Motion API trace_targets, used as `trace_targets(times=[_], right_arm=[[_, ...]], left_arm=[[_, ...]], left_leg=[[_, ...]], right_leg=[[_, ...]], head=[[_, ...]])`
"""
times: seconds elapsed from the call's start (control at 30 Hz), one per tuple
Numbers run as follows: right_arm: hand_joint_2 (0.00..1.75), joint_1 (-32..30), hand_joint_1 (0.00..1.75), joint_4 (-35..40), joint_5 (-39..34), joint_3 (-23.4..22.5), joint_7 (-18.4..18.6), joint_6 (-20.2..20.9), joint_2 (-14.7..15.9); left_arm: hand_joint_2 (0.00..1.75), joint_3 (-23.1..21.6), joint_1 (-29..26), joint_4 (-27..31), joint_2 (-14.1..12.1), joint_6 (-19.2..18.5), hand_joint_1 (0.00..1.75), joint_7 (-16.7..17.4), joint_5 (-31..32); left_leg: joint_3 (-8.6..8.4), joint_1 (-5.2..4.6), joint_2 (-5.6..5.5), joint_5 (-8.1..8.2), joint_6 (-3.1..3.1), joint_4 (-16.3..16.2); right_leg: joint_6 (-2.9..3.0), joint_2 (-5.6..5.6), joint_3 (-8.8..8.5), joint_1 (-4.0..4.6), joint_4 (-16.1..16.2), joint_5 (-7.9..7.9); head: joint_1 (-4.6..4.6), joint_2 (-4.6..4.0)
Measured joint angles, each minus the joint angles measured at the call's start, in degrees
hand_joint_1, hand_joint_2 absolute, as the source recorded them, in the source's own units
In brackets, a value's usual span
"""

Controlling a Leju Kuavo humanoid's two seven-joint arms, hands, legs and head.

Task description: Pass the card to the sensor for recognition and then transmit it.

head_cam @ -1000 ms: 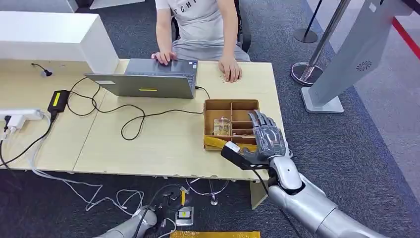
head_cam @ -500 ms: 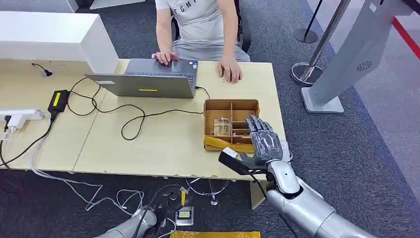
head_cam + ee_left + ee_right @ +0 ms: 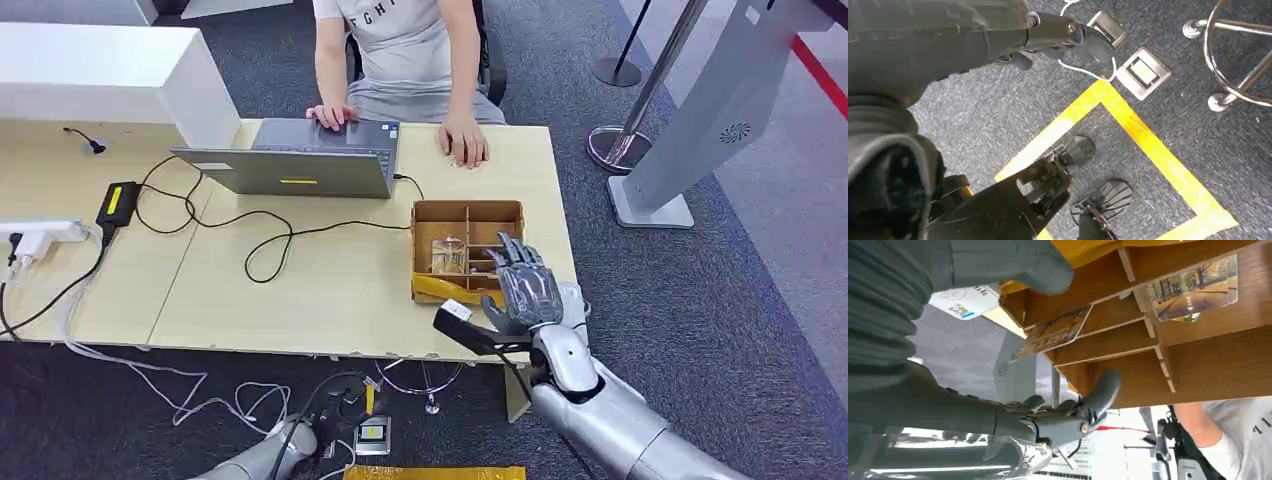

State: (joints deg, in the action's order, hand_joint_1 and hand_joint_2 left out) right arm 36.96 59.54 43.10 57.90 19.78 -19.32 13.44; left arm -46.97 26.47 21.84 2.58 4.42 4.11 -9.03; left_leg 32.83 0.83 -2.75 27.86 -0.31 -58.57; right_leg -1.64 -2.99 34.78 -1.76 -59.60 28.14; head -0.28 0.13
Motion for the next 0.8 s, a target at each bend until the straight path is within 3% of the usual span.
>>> trace_targets(times=[0.67, 0.7, 0.73, 0.8], right_arm=[[1.75, -0.1, 1.75, -3.1, 0.4, -0.6, -1.5, -0.4, -2.2], [1.75, -0.1, 0.66, -3.3, 0.4, -0.6, -1.7, -0.4, -2.4], [1.75, -0.1, 0.00, -3.6, 0.4, -0.6, -1.9, -0.4, -2.5], [1.75, -0.1, 0.00, -4.3, 0.1, -0.6, -2.4, -0.9, -2.9]], left_arm=[[0.00, 0.0, 0.2, 0.0, 0.0, 0.3, 0.00, 0.0, 0.0], [0.00, 0.0, 0.3, 0.0, 0.0, 0.3, 0.00, 0.0, 0.0], [0.00, 0.0, 0.3, 0.0, 0.0, 0.4, 0.00, 0.0, 0.0], [0.00, 0.0, 0.3, 0.0, 0.0, 0.9, 0.00, 0.0, 0.0]], left_leg=[[0.00, 0.00, 0.00, 0.00, 0.00, 0.0], [0.00, 0.00, 0.00, 0.00, 0.00, 0.0], [0.00, 0.00, 0.00, 0.00, 0.00, 0.0], [0.00, 0.00, 0.00, 0.00, 0.00, 0.0]], right_leg=[[0.00, 0.00, 0.00, 0.00, 0.0, 0.00], [0.00, 0.00, 0.00, 0.00, 0.0, 0.00], [0.00, 0.00, 0.00, 0.00, 0.0, 0.00], [0.00, 0.00, 0.00, 0.00, 0.0, 0.00]], head=[[0.00, 0.00], [0.00, 0.00], [0.00, 0.00], [0.00, 0.00]])
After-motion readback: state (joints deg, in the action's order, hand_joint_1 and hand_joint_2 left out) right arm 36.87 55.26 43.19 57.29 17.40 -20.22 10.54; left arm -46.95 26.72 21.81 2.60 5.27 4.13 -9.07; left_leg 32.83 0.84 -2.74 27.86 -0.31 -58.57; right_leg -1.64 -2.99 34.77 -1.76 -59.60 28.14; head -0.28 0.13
